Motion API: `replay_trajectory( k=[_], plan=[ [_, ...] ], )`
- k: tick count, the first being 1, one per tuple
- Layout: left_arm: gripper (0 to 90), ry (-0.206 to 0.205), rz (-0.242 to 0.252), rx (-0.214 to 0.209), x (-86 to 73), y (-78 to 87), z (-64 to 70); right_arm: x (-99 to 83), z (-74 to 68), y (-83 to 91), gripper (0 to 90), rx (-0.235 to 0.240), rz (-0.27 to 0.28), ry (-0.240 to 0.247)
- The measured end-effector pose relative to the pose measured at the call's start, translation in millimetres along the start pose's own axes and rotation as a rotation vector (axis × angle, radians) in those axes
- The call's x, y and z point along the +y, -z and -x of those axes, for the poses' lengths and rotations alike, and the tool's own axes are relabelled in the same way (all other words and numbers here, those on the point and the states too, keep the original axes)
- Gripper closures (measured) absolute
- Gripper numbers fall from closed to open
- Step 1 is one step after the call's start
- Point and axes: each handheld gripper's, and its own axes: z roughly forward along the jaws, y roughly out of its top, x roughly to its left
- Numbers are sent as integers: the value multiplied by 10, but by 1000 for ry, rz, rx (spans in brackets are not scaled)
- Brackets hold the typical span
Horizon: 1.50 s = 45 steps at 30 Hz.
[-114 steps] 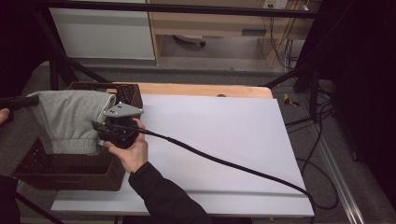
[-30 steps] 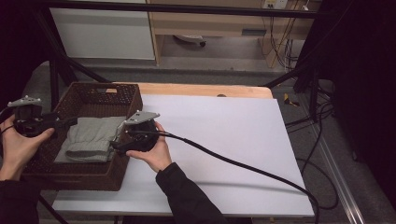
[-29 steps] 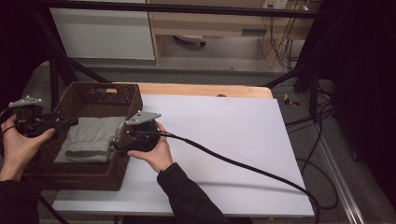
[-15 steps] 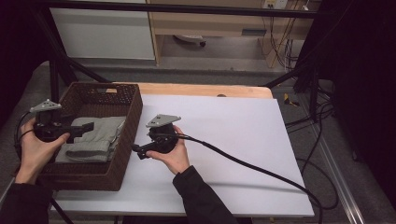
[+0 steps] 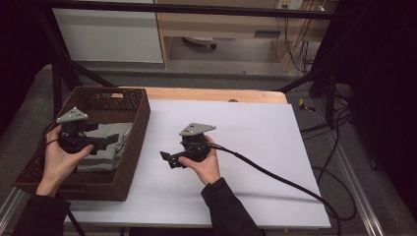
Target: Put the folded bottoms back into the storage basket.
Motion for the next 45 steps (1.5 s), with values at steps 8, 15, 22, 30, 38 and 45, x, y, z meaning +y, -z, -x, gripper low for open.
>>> replay_trajectory(
  k=[8,15,22,30,38,45],
  plan=[
    [61,-22,6,-40,0,-130,196,-127,209,257,42,-30,8,-18],
    [60,-41,7,-70,-37,-225,352,-245,400,487,45,-58,3,-36],
    [59,-59,2,-96,-87,-288,454,-400,581,709,41,-82,-25,-41],
    [56,-58,-11,-106,-137,-350,491,-587,782,1008,38,-104,-23,-69],
    [55,-57,-13,-111,-208,-375,480,-809,950,1264,31,-128,-35,-99],
    [53,-60,-16,-109,-236,-371,473,-982,1071,1445,30,-147,-34,-125]
  ],
)
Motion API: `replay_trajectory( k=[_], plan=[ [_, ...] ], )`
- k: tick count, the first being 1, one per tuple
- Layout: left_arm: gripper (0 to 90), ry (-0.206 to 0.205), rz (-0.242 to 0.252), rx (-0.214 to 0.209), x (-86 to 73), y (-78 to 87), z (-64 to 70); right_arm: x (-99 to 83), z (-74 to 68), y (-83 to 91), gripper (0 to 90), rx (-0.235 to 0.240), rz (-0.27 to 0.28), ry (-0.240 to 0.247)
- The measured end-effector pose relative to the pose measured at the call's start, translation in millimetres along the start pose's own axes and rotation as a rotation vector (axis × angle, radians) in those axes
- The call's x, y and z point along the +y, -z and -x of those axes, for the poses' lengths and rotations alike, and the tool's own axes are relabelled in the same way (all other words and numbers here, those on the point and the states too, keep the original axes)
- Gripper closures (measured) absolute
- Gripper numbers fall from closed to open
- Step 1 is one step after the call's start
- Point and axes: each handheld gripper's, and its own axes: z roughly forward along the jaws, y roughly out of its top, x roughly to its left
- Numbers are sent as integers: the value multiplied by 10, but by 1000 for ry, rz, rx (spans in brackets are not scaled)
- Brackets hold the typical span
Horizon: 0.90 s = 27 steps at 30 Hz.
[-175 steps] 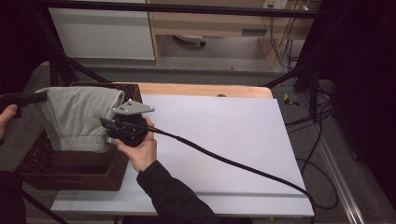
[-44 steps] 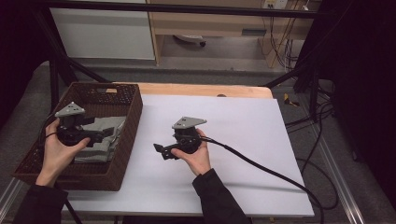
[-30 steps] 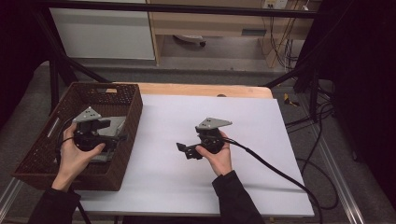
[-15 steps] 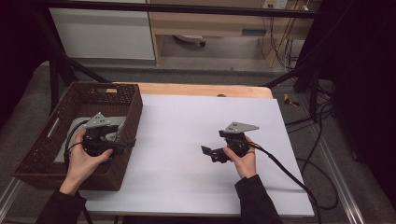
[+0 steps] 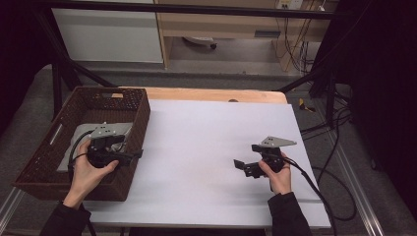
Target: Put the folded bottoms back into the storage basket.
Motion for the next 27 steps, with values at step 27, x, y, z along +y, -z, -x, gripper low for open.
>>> replay_trajectory(
  k=[27],
  plan=[
    [49,-3,-23,8,-42,-32,-19,-177,231,206,23,-28,5,-46]
  ],
)
